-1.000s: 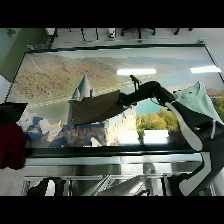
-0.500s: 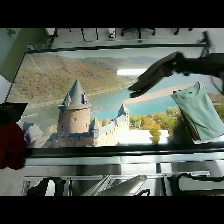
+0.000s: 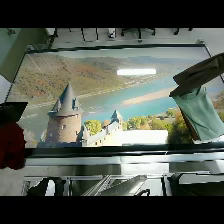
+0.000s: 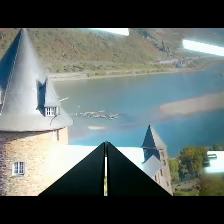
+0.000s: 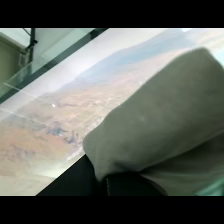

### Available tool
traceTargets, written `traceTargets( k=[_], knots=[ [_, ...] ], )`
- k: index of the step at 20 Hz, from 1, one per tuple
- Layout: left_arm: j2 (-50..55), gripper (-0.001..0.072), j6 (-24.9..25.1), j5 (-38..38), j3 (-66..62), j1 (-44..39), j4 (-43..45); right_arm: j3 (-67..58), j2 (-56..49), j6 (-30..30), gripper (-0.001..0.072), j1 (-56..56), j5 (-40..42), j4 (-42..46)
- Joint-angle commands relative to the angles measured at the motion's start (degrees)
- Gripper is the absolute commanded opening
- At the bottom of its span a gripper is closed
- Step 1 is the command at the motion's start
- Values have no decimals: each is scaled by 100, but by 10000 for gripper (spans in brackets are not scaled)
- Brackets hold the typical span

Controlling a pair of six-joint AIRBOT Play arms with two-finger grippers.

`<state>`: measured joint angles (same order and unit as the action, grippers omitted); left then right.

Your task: Fold the shirts.

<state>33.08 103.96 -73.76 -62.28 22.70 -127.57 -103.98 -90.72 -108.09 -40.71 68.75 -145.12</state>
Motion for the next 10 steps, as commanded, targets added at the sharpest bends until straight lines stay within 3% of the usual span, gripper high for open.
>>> traceTargets(
  k=[1, 4, 7, 10],
  knots=[
    [4, 17, -98, 26, -4, 7, -7, -240, -210, -352, 16, -319, 140, -2],
    [4, 17, -125, 22, -4, 7, -7, -245, -210, -483, 16, -326, -240, -2],
    [4, 18, -321, 17, -4, 7, -11, -245, -199, -564, 16, -326, 44, 2],
    [4, 18, -352, 11, -4, 7, -9, -243, 15, -192, 15, -470, 278, 61]
  ],
)
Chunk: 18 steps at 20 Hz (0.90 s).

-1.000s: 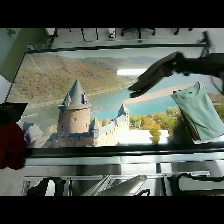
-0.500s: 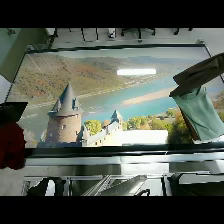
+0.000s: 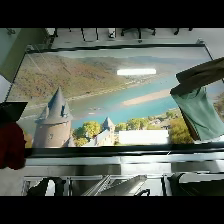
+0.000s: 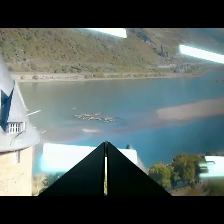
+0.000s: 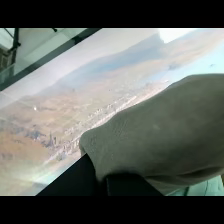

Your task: Fold the shirts.

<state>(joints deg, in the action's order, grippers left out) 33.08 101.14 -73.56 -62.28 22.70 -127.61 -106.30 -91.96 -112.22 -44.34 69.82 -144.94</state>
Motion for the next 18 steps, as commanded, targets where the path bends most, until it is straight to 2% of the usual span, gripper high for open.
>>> traceTargets(
  k=[1, 4, 8, 11, 14, 18],
  knots=[
    [4, 18, -70, -9, -4, 7, -4, -11, 273, 271, 15, -210, 136, 44],
    [4, 17, -70, -11, -4, 7, -4, -2, 415, 463, 15, -494, 811, 227],
    [4, 18, -68, -15, 4, 7, -4, 490, 533, 778, 15, -643, 1915, 1025],
    [-33, 18, -70, -42, 208, 7, -11, 1523, 1137, 1084, 14, -643, 1980, 1670],
    [-94, 17, -68, -214, 439, 7, -11, 2487, 1875, 1633, 14, -817, 1976, 2376],
    [-175, 17, -26, -323, 741, 7, -9, 3230, 2409, 2203, 15, -1237, 2124, 3060]
  ],
)
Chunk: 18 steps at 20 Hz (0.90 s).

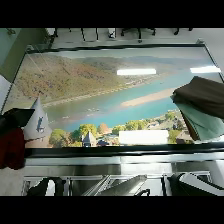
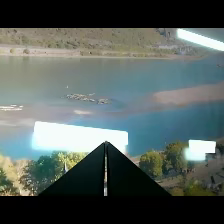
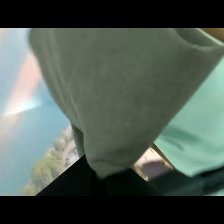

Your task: Fold the shirts.

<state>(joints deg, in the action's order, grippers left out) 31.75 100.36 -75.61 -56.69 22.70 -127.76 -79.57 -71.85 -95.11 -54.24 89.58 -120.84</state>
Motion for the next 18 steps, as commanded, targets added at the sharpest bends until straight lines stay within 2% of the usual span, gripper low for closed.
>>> traceTargets(
  k=[1, 4, 8, 9, 10, 11, 15, 17, 18],
  knots=[
    [0, 18, 107, -201, 175, 7, 4, 588, 413, 525, 15, -356, 170, 664],
    [11, 18, 118, -264, 166, -116, 4, 590, 409, 540, 16, -577, 192, 671],
    [20, 17, 114, 116, 166, -901, 7, 592, 240, 535, 47, -601, 52, 710],
    [55, 17, 107, 227, 166, -1152, 7, 592, 179, 542, 269, -601, 52, 713],
    [120, 17, 9, 299, 164, -1423, 15, 590, 127, 586, 540, -603, 55, 767],
    [212, 18, -101, 337, 164, -1681, 17, 575, 105, 605, 612, -603, 46, 942],
    [750, 18, -210, 599, 76, -2695, 24, 144, 136, 981, 605, -601, 44, 2000],
    [1139, 18, -210, 695, -203, -3104, 24, -201, 181, 1143, 594, -573, -24, 1759],
    [1333, 17, -210, 737, -378, -3270, 24, -313, 216, 1134, 463, -494, -144, 1344]
  ],
)
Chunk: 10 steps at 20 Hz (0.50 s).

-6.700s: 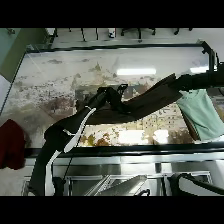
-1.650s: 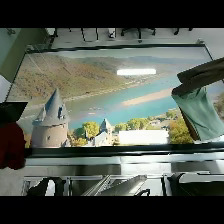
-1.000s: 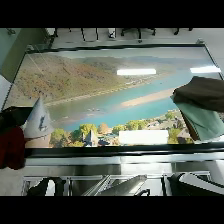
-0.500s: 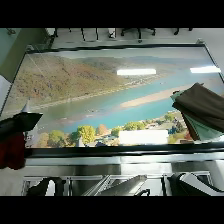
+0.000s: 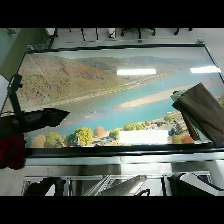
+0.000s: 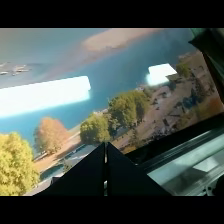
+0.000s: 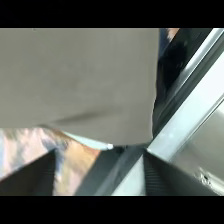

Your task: Fold the shirts.

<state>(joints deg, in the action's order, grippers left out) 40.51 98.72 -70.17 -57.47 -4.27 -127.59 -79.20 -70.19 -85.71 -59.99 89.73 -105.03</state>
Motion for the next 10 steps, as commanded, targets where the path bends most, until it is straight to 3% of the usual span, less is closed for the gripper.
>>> traceTargets(
  k=[1, 2, 3, 4, 10],
  knots=[
    [669, 18, -48, 258, -503, -721, 7, -367, 98, 52, 214, 214, -310, -741],
    [846, 17, -81, 334, -667, -850, 11, -363, 142, -127, 82, 433, -442, -1187],
    [997, 18, -120, 439, -793, -942, 20, -361, 184, -151, 82, 721, -520, -1416],
    [1113, 18, -197, 575, -852, -1027, 46, -337, 249, -238, 18, 1119, -595, -1486],
    [1764, 18, -275, 748, -848, -1740, 52, 1132, 1451, -688, 17, 4242, -1440, -1478]
  ],
)
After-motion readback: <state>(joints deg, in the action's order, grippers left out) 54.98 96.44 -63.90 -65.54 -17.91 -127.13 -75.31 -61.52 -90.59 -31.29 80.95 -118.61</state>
